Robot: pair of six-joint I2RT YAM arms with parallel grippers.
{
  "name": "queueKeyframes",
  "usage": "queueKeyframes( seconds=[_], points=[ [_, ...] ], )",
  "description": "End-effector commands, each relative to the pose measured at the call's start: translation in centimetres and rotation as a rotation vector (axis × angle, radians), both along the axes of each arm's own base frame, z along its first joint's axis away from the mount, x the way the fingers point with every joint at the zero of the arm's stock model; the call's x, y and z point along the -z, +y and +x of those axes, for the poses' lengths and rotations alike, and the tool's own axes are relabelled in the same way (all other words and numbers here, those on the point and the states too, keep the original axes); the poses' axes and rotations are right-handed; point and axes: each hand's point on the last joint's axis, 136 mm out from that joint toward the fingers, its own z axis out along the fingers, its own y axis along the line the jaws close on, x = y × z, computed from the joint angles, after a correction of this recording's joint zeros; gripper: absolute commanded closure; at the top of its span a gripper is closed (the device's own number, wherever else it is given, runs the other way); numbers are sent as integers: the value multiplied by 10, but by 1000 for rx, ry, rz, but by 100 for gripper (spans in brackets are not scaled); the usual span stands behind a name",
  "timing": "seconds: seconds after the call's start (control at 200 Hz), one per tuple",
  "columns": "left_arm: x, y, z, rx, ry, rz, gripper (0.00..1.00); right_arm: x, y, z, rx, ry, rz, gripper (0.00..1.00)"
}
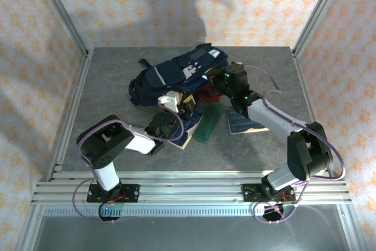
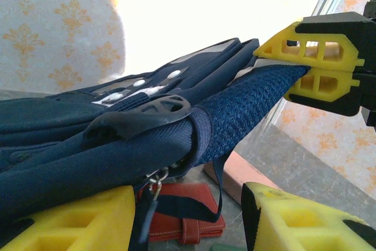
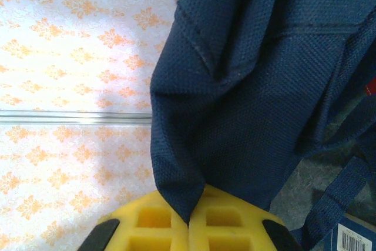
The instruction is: Pack books, pencil case, and school supplies into a backpack
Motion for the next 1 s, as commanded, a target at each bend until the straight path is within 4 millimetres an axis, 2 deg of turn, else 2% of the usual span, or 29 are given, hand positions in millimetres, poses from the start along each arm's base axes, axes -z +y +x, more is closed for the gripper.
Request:
queueKeyframes(
  seconds=[0.0, 0.115, 0.19, 0.26, 0.476, 0.686, 0.766, 0.851, 0.916, 0.941, 0.996],
  points=[
    [-2, -3, 6, -27, -21, 21, 52, -40, 11, -9, -34, -96, 75, 100],
    [4, -2, 10, -47, -11, 45, 70, -41, 11, -10, -36, -100, 78, 100],
    [7, -1, 11, -44, 0, 58, 89, -43, 11, -10, -35, -105, 79, 100],
    [10, 1, 10, -42, 10, 62, 100, -44, 9, -11, -30, -109, 77, 100],
    [18, 21, -5, -62, 40, 68, 100, -41, 5, -10, -12, -108, 55, 100],
    [31, 52, -22, -98, 104, 77, 100, -38, -1, -7, 19, -113, 23, 100],
    [31, 58, -28, -97, 109, 84, 100, -36, 2, -7, 8, -109, 32, 100],
    [26, 55, -34, -58, 98, 81, 100, -35, 5, -6, -2, -106, 40, 100],
    [23, 48, -35, -25, 92, 81, 67, -36, 7, -6, -7, -106, 48, 100],
    [23, 46, -35, -12, 90, 81, 60, -36, 7, -6, -8, -105, 52, 100],
    [21, 39, -36, 18, 75, 80, 54, -38, 8, -7, -13, -105, 61, 100]
  ],
)
